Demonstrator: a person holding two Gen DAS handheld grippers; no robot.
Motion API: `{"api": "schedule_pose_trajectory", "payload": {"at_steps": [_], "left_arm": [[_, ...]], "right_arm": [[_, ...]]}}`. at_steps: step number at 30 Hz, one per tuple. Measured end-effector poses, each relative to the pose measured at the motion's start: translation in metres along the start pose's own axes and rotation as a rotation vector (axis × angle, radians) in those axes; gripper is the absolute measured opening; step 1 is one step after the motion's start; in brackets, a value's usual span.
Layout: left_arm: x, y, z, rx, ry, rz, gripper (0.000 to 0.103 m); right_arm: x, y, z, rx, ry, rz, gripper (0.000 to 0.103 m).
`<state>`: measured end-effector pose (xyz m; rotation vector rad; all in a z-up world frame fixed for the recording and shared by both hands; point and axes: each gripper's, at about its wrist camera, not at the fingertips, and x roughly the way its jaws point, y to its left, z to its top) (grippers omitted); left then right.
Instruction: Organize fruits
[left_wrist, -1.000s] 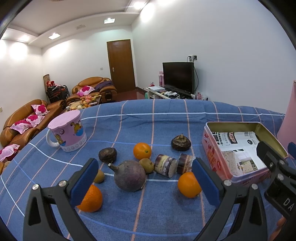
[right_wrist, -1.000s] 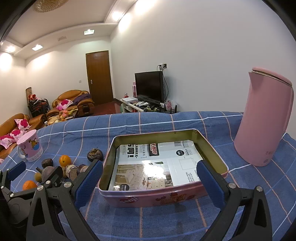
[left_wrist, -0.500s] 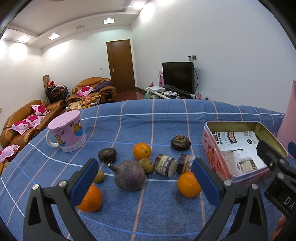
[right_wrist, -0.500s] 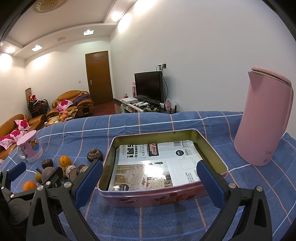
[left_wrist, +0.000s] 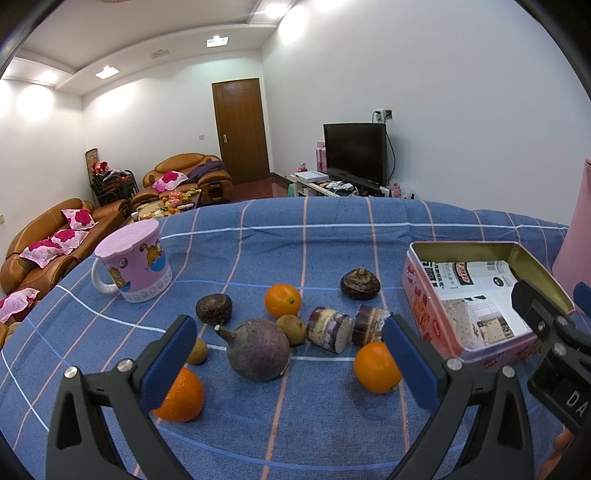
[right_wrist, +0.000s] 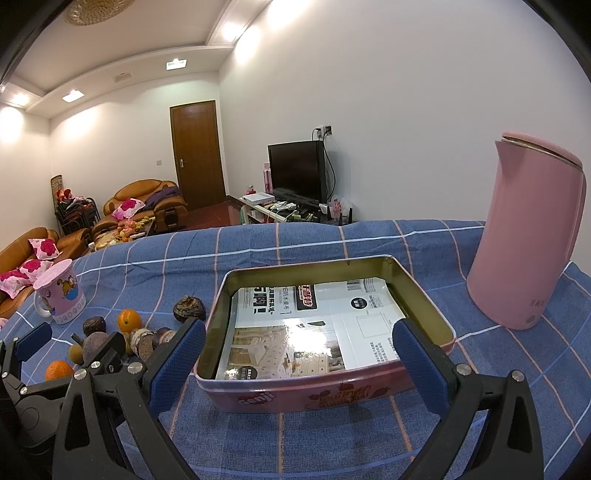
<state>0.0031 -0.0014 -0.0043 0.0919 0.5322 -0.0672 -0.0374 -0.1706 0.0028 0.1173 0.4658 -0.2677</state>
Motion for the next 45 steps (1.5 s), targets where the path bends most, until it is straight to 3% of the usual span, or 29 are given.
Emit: {"api": "schedule_pose_trajectory", "payload": {"at_steps": [40,45], "left_arm": [[0.000,0.003,-0.001,-0.006,0.016,-0.014,0.103],[0.004,0.013,0.000,0.024,0.045,0.021,0.103]], "right_arm": [[0.003,0.001,-0.001,0.003,-0.004,0.013,0.102],[0.002,0.004,-0.002,-0.009,-0.003,0.044,0.102]]}}
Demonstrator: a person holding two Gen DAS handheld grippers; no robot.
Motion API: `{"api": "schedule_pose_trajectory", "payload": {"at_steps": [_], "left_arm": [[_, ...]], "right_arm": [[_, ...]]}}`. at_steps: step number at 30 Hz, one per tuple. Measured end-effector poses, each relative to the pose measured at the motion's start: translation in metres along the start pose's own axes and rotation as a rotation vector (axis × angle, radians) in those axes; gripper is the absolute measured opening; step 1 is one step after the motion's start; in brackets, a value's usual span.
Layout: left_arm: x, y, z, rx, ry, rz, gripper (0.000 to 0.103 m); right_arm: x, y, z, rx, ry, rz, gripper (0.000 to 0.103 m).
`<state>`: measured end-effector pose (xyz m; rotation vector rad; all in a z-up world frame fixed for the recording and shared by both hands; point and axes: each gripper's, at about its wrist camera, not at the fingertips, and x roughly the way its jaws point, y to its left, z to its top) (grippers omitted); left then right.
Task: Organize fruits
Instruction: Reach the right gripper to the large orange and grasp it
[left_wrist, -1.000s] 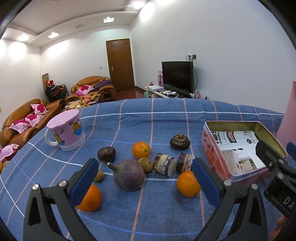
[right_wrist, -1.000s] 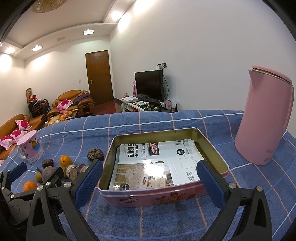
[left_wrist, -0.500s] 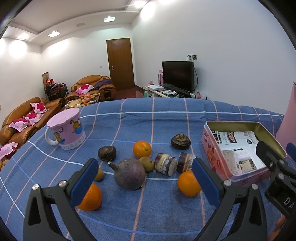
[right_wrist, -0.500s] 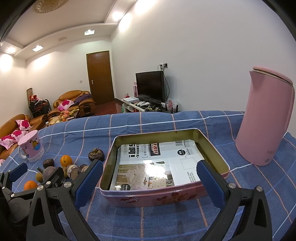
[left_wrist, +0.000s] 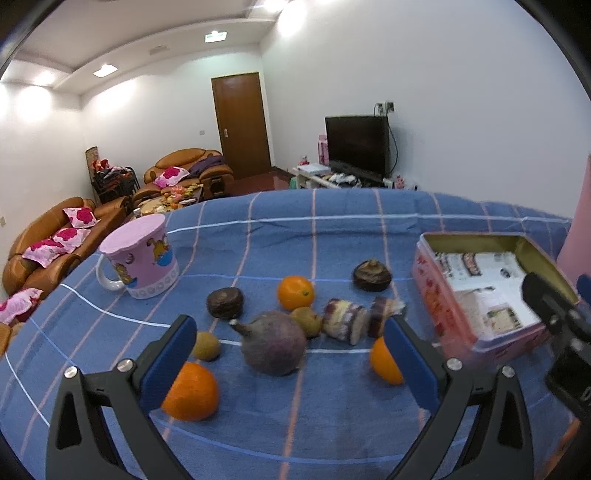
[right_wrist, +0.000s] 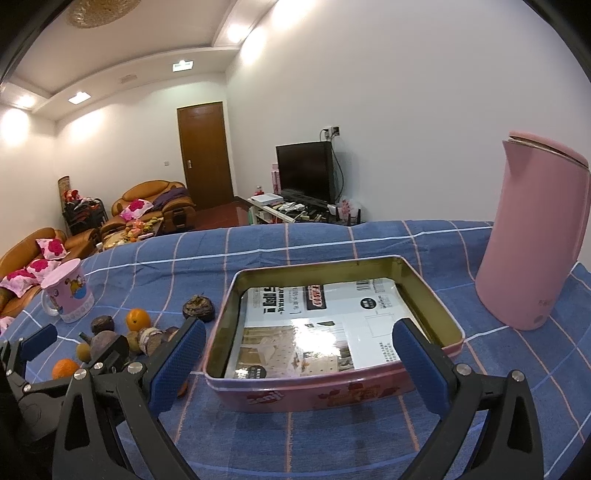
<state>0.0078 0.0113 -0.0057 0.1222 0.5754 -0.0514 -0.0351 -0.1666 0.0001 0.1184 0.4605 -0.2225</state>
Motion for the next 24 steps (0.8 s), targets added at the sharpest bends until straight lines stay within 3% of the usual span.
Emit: {"api": "schedule_pose_trajectory", "payload": {"at_steps": [3,11,19,24], "left_arm": [[0.007,0.018,-0.001,-0.036,0.046,0.025,0.103],[0.017,0.067,-0.011,-0.180,0.151,-0.049,0.103],[0.021,0.073,-0.015,-0.141,0.186,-0.020,0.103],[0.025,0.083,-0.018,-0.130,0.210,-0.032,0.103]], "right_arm": [[0.000,0.004,-0.001,-0.013,0.002,0.024,0.102],[0.002,0.023,-0.006,-0.073,0.035,0.138,0.099],[0.013,0.055,-0.013,-0.150,0.123,0.248,0.070],[0.028,0.084,-0.016,-0.231,0.172,0.259,0.069]]}}
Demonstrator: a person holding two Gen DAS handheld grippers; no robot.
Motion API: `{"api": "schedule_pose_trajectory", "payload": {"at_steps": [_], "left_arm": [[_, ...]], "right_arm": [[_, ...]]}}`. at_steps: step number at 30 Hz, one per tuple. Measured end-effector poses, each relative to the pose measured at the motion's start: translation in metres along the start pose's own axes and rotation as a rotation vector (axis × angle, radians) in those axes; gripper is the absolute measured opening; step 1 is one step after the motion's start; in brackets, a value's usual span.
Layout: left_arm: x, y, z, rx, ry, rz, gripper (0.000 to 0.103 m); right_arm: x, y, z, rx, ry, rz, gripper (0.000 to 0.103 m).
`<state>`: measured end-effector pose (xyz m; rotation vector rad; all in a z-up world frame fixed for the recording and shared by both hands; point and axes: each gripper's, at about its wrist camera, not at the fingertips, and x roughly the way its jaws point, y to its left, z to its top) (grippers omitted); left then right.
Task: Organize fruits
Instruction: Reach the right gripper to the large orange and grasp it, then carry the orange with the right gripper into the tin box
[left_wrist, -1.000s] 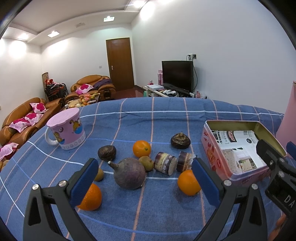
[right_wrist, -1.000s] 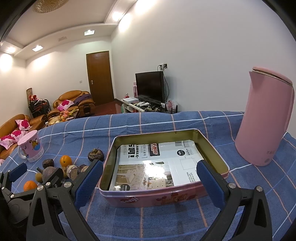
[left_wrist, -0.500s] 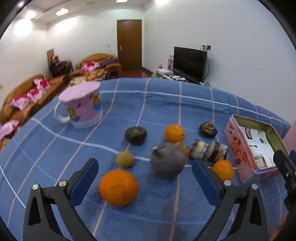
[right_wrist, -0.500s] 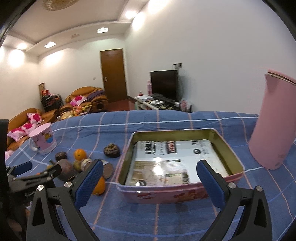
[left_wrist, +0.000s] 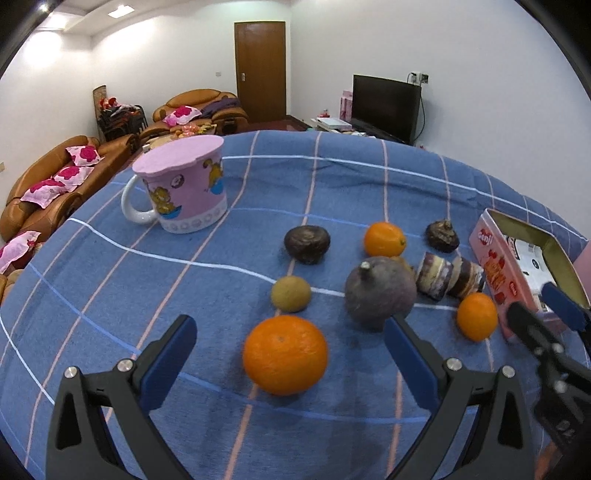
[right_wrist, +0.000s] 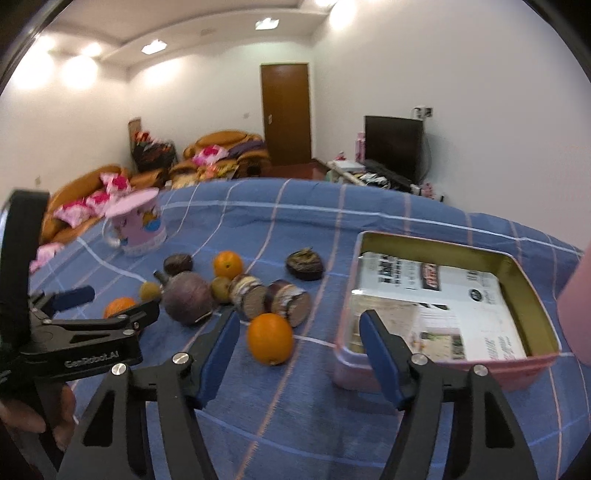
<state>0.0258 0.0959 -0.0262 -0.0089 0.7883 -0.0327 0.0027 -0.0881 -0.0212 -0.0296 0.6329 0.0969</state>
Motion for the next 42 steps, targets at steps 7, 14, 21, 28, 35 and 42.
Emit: {"api": "schedule_pose_trajectory", "payload": {"at_steps": [7,14,21,28,35,42], "left_arm": [[0.006,0.004,-0.002,0.021,0.032,0.014,0.103],[0.010,0.014,-0.003,0.027,0.056,0.013,0.103],[0.015,0.005,-0.007,0.073,0.071,0.027,0.103],[0.025,0.017,-0.009,0.001,0.125,-0.041,0.074],[0.017,0.026,-0.010,-0.065,0.102,-0.157,0.049],[0.001,0.025,-0.003,-0.083,-0.005,-0.234,0.049]], "right_arm": [[0.017,0.023,0.007,-0.096,0.030,-0.028,0.057],[0.029,0.028,0.005,-0.135,0.112,-0.033,0.048],[0.058,0.007,0.002,-0.019,0.268,0.021,0.046],[0.045,0.000,-0.003,0.015,0.258,0.094,0.036],[0.021,0.005,0.000,0.041,0.166,0.193,0.036],[-0.007,0.004,0.012,0.033,0.034,0.182,0.036]]}}
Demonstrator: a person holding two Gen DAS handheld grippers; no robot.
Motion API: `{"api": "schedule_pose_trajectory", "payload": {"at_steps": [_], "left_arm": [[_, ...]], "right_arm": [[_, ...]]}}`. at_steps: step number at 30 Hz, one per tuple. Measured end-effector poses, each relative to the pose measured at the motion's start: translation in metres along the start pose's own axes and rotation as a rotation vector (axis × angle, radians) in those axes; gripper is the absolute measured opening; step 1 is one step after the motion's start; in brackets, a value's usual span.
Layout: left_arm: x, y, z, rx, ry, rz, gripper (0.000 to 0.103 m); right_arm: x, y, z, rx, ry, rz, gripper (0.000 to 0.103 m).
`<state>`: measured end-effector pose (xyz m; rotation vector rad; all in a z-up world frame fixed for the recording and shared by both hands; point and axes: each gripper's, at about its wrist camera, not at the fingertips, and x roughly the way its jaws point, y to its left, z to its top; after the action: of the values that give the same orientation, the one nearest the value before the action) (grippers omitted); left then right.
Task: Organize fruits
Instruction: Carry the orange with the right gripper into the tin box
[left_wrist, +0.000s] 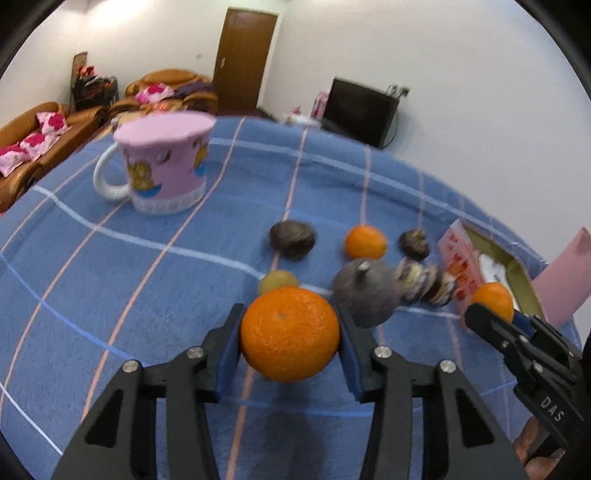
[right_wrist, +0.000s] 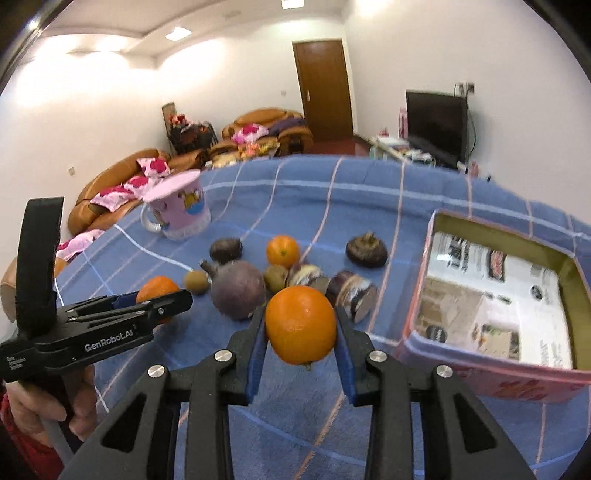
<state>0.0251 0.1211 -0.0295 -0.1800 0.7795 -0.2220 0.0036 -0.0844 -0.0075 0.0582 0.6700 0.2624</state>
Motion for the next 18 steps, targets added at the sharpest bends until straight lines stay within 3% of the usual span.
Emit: {"api": "schedule_pose_trajectory", "payload": {"at_steps": [4,8,18], "left_arm": [[-0.016,-0.011,0.003,0.036,-0.119,-0.013,0.049],[-0.027,-0.024,0.003,0.082,-0.227,0.033,0.049],[-0.025,-0.047,-0.002,0.098,-0.253,0.034,0.049]], "right_arm": [[-0.015,-0.006,0.008,0.023,-0.075,-0.016,0.036],[-0.022,-0.013,0.011,0.033,-0.117,-0.057,0.036],[-0.033,-0.028,0.007,0.017,-0.142,-0.118,0.036]]}}
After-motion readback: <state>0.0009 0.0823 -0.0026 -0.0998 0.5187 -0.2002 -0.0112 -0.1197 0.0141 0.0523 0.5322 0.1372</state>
